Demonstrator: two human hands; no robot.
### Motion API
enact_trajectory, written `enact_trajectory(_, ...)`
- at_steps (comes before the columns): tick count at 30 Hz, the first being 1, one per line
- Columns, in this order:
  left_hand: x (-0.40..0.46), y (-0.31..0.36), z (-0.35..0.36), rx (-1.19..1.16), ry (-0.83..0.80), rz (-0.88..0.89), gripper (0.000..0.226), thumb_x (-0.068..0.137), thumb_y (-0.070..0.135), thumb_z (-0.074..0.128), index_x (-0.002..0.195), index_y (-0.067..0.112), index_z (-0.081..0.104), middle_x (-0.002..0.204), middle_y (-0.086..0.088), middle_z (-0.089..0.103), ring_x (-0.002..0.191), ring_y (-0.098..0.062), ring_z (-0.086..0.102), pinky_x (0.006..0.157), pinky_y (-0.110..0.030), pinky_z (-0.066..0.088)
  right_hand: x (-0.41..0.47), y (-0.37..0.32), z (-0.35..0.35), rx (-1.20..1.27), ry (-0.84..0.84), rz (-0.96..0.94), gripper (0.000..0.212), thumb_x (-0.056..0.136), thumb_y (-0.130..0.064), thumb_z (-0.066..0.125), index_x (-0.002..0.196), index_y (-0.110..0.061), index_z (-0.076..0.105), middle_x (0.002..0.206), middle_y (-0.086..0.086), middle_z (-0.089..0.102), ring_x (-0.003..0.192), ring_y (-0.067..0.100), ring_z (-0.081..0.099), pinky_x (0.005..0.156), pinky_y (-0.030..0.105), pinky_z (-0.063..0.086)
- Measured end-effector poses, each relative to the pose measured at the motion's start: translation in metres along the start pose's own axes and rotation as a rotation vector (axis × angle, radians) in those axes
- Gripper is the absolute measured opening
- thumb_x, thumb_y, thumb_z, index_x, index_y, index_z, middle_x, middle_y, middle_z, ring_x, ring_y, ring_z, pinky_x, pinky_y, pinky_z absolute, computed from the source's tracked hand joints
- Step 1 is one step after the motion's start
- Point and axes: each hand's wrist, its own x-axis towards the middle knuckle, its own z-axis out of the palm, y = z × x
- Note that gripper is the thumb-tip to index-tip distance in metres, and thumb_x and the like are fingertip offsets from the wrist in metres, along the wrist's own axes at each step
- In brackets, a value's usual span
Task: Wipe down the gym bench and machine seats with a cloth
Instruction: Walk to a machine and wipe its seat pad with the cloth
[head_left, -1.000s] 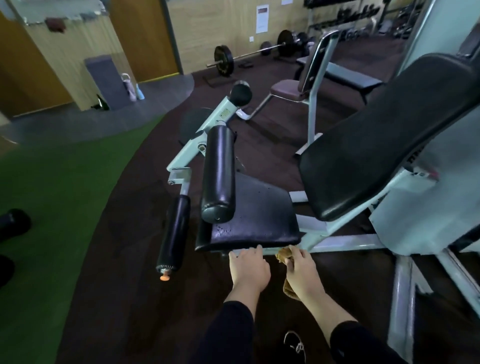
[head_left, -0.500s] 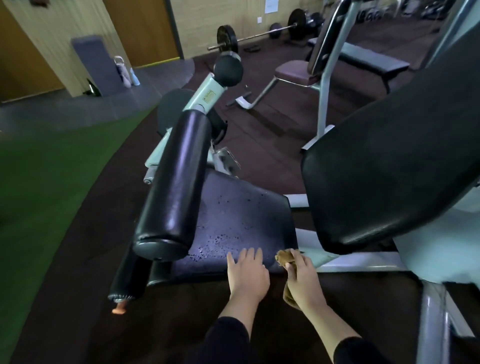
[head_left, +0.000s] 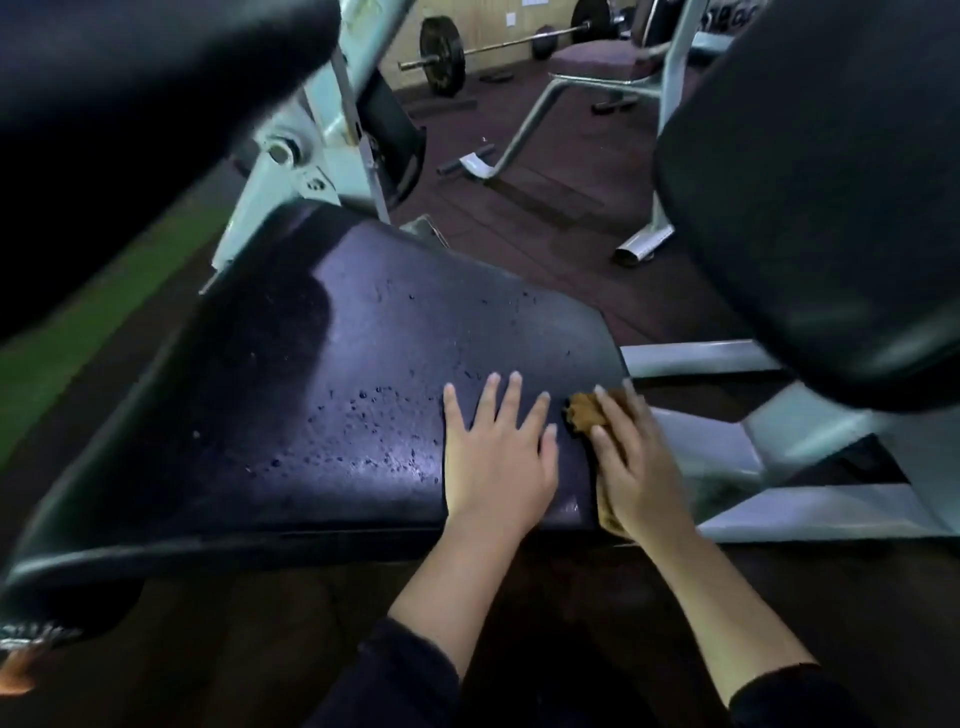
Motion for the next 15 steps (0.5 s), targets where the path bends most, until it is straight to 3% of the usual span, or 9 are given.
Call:
enact_trajectory(4,0.002,0.001,0.012,0.032,0.090,-0.012,0.054,0.101,0.047,0.011,0.154,0.035,0.013,0.163,-0.001,0.001,0.150,-0.020,-0.004,0.114,-0.059,-0.009,0.001,0.009,-0.001,0.026,-0.018,-0.162,0.045,0.092,-0.032,0.039,0.137,-0.028,0.045,0.145,-0.014,0.032,0.133,-0.002,0.026,0.113,0.022,0.019)
enact_trajectory(7,0.002,0.000,0.012,0.024,0.131,-0.026,0.054,0.101,0.046,0.013,0.154,0.034,0.014,0.163,-0.003,0.003,0.150,-0.020,-0.001,0.116,-0.056,-0.007,-0.011,0.006,-0.003,0.036,0.005,-0.126,0.046,0.091,-0.039,0.038,0.134,-0.030,0.050,0.145,-0.011,0.040,0.132,0.006,0.034,0.109,0.023,0.026)
enact_trajectory(10,0.003,0.000,0.009,0.008,0.129,-0.046,0.058,0.102,0.042,0.014,0.155,0.021,0.008,0.163,-0.002,0.004,0.150,-0.018,0.000,0.117,-0.054,-0.007,-0.031,-0.004,-0.001,0.017,0.039,-0.126,0.048,0.091,-0.046,0.032,0.134,-0.032,0.049,0.145,-0.011,0.041,0.133,0.012,0.037,0.112,0.032,0.028)
enact_trajectory(15,0.002,0.000,0.008,0.000,0.127,-0.051,0.059,0.102,0.038,0.012,0.156,0.015,0.007,0.163,0.000,0.002,0.150,-0.018,-0.003,0.117,-0.052,-0.008,-0.031,-0.016,0.006,-0.053,0.048,-0.116,0.046,0.092,-0.047,0.030,0.134,-0.040,0.047,0.148,-0.011,0.037,0.137,0.014,0.031,0.115,0.028,0.022)
